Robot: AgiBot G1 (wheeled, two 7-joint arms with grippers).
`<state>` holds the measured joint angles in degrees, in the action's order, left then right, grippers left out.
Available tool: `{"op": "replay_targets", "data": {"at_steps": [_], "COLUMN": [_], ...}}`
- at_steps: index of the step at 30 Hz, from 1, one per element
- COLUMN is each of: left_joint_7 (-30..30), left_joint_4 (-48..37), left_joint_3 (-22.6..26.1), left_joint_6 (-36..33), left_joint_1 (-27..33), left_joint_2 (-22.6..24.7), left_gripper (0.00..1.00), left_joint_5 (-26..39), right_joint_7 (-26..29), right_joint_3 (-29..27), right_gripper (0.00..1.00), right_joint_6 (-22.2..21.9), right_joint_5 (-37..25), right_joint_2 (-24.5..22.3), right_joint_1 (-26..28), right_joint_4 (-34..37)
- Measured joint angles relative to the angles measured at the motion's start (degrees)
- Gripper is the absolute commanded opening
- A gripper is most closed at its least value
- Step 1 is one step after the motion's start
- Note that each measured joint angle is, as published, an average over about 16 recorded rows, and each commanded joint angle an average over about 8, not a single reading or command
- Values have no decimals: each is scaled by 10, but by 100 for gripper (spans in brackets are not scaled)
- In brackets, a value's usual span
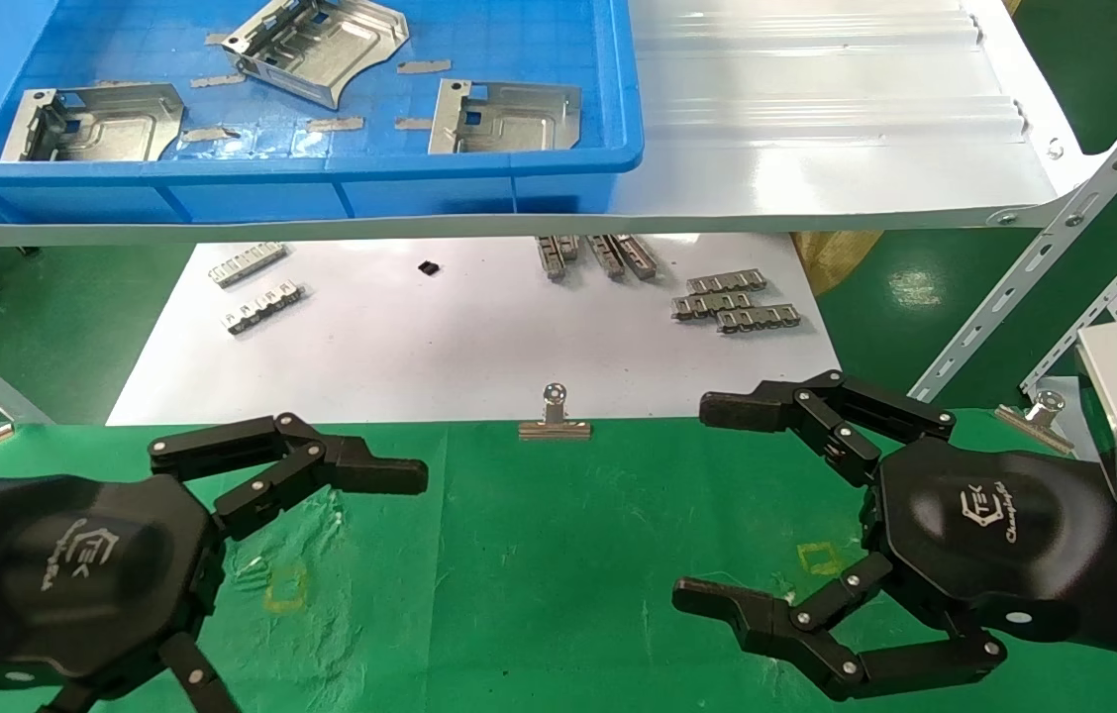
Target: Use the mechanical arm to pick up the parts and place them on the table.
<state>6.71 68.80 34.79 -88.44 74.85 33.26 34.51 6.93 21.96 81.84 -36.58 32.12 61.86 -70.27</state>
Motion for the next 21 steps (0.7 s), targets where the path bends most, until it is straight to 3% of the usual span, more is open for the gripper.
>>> {"op": "replay_targets", "data": {"at_steps": [8, 21], "left_joint_7": [10, 38], "left_joint_4": [12, 46], "left_joint_3": [-48, -181], "left_joint_6": [7, 26], "left_joint_1": [-34, -128], "left_joint_2": [4, 17], "left_gripper": [100, 100], "left_joint_5": [19, 71], "right_joint_7": [0, 0], "right_joint_3": [0, 0], "right_gripper": [100, 100], "right_joint_6": [0, 0], "right_joint_5": [0, 0], "right_joint_2": [0, 0], "right_joint_1": [0, 0], "right_joint_4": [0, 0]}}
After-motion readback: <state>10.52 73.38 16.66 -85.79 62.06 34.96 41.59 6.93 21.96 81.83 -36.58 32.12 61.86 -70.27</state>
